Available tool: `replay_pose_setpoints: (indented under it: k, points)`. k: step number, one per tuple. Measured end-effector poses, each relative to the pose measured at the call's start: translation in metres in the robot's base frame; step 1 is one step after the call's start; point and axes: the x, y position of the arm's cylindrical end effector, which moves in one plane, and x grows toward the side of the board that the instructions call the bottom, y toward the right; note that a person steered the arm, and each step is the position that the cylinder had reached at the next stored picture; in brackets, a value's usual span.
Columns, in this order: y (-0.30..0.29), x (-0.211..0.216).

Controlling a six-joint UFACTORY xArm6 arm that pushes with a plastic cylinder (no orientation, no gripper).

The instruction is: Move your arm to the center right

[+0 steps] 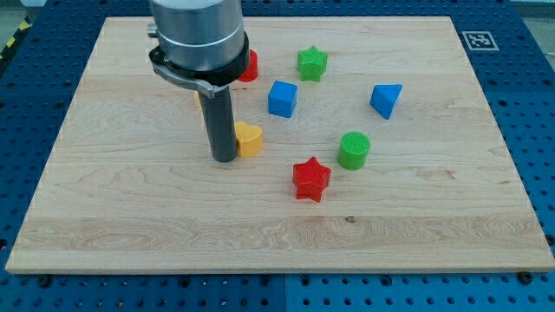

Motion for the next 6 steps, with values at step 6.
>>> replay_pose_setpoints:
  k: [6]
  points:
    - [0.303,0.077]
